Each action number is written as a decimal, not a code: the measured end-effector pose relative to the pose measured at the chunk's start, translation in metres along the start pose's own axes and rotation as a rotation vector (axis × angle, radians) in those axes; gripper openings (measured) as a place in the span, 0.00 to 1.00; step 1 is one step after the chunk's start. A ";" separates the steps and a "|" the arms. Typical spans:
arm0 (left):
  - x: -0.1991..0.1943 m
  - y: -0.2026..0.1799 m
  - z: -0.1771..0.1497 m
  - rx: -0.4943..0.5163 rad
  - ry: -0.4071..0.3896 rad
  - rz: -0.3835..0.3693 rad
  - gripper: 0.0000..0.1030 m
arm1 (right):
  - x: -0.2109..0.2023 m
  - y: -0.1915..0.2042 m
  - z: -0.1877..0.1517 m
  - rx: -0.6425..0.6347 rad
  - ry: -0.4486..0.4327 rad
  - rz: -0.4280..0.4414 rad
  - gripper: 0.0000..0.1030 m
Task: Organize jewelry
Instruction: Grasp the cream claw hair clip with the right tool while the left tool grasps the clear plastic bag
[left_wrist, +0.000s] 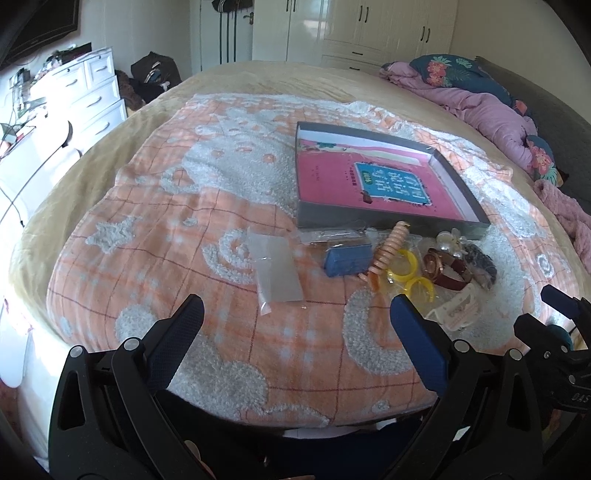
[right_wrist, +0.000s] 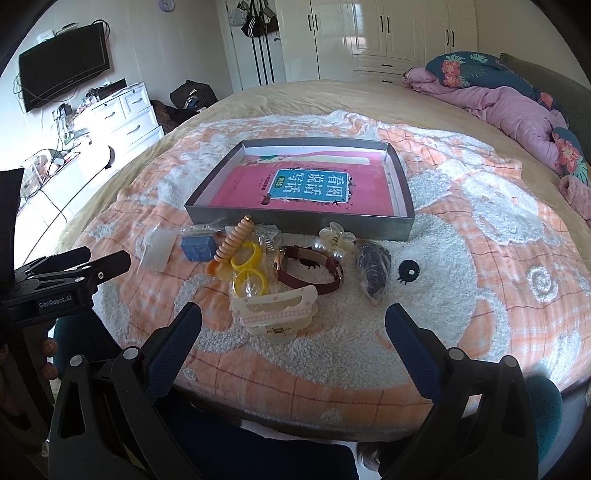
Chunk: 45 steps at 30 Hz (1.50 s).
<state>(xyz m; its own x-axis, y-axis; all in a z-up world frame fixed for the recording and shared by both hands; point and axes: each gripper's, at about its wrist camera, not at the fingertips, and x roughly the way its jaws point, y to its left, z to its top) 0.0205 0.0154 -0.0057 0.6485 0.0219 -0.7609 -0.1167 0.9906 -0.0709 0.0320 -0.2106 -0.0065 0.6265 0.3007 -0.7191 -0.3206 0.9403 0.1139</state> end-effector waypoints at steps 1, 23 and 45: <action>0.003 0.003 0.000 -0.008 0.004 0.004 0.92 | 0.003 0.001 0.001 -0.001 0.004 0.005 0.96; 0.081 0.041 0.007 -0.119 0.126 -0.063 0.73 | 0.074 -0.001 -0.005 -0.026 0.131 0.011 0.96; 0.075 0.046 0.029 -0.069 0.062 -0.082 0.30 | 0.095 0.013 -0.011 -0.135 0.103 0.044 0.94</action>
<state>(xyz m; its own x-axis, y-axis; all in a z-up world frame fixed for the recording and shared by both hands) 0.0855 0.0669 -0.0470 0.6104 -0.0690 -0.7891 -0.1184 0.9770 -0.1770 0.0795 -0.1714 -0.0811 0.5359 0.3164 -0.7827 -0.4427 0.8948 0.0586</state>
